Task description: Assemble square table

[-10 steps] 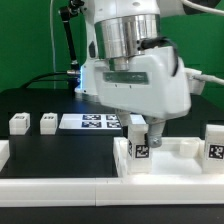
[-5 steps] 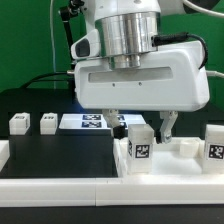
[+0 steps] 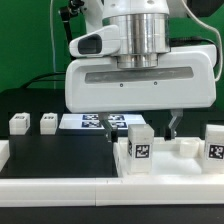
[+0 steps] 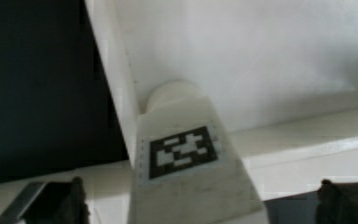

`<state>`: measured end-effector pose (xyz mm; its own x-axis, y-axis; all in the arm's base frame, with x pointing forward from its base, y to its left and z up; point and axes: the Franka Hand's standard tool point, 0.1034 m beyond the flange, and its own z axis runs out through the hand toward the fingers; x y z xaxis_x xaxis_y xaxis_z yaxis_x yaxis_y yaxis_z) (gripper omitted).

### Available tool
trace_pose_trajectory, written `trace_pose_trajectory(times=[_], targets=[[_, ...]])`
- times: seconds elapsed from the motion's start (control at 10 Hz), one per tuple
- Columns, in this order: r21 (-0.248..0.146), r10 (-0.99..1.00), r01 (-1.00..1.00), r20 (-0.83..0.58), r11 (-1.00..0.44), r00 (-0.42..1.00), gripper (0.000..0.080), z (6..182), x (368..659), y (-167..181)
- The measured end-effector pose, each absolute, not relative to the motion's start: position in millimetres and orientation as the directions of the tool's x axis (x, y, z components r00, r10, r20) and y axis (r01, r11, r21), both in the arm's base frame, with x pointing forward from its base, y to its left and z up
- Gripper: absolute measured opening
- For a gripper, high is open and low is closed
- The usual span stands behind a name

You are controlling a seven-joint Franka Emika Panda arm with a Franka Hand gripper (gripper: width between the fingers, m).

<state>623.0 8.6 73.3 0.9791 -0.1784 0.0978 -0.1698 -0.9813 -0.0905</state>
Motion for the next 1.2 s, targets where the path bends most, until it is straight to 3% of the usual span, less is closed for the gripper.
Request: trace_pose_trajectory(times=[0.1, 0.2, 0.3, 0.4, 0.6, 0.7, 0.8, 1.0, 1.2], targets=[[-0.09, -0.178, -0.17, 0.098, -0.981, 0.979, 0.0538, 73.2, 623, 8], [-0.099, -0.258, -0.249, 0.09, -0.963, 0.962, 0.0374, 73.1, 623, 9], [-0.104, -0.327, -0.318, 0.083, -0.942, 0.941, 0.0374, 73.0, 623, 8], [-0.107, -0.379, -0.37, 0.076, -0.923, 0.922, 0.0291, 72.5, 622, 6], [-0.119, -0.538, -0.53, 0.054, -0.84, 0.841, 0.0291, 72.3, 622, 6], [-0.125, -0.683, -0.675, 0.028, -0.727, 0.73, 0.0291, 72.9, 623, 5], [-0.12, -0.806, -0.801, -0.006, -0.587, 0.591, 0.0291, 73.6, 622, 6], [-0.114, -0.977, -0.98, -0.122, -0.163, 0.177, 0.0291, 74.0, 622, 12], [-0.097, -0.989, -0.995, -0.151, 0.017, -0.002, 0.0291, 73.7, 623, 15]])
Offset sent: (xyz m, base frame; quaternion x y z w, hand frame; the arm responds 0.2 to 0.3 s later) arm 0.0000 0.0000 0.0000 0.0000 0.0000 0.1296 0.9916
